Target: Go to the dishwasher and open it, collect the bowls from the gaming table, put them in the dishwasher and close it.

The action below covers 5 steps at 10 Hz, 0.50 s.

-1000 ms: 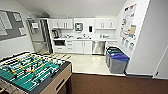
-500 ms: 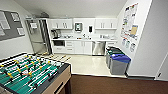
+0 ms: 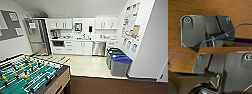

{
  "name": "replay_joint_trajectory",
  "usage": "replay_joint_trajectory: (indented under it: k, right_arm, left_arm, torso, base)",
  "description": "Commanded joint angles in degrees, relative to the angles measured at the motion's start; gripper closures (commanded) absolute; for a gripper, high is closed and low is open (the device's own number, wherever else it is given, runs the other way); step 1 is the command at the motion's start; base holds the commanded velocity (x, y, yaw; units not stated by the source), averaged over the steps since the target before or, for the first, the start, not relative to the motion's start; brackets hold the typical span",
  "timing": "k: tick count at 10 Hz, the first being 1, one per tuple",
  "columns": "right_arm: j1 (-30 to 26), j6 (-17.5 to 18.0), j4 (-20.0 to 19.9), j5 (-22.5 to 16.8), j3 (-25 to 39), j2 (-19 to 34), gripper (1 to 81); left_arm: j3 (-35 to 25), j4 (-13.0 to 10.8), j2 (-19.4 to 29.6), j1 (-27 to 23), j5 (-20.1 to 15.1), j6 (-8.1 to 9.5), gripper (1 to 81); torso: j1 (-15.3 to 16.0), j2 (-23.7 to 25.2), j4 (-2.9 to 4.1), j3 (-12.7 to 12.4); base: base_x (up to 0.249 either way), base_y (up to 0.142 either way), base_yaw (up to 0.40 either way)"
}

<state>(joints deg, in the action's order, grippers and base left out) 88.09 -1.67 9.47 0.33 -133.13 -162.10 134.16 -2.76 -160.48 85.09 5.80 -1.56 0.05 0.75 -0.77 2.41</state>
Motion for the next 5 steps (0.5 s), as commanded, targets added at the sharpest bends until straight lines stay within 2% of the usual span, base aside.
replay_joint_trajectory:
  k: [1,5]
  right_arm:
    - [-2.52,-0.26,-0.24,-2.97,0.69,0.43,1.0]
    - [-2.69,-0.26,-0.16,-2.97,0.69,0.43,1.0]
  left_arm:
    - [-0.56,-0.67,0.68,-2.86,-2.81,-0.46,1.0]
    - [-0.65,-0.67,0.77,-2.86,-2.81,-0.46,1.0]
  torso:
    - [0.0,0.0,0.0,0.0]
    - [0.02,0.0,0.0,0.0]
  base:
    - [0.132,0.0,0.0]
    - [0.118,0.0,0.0]
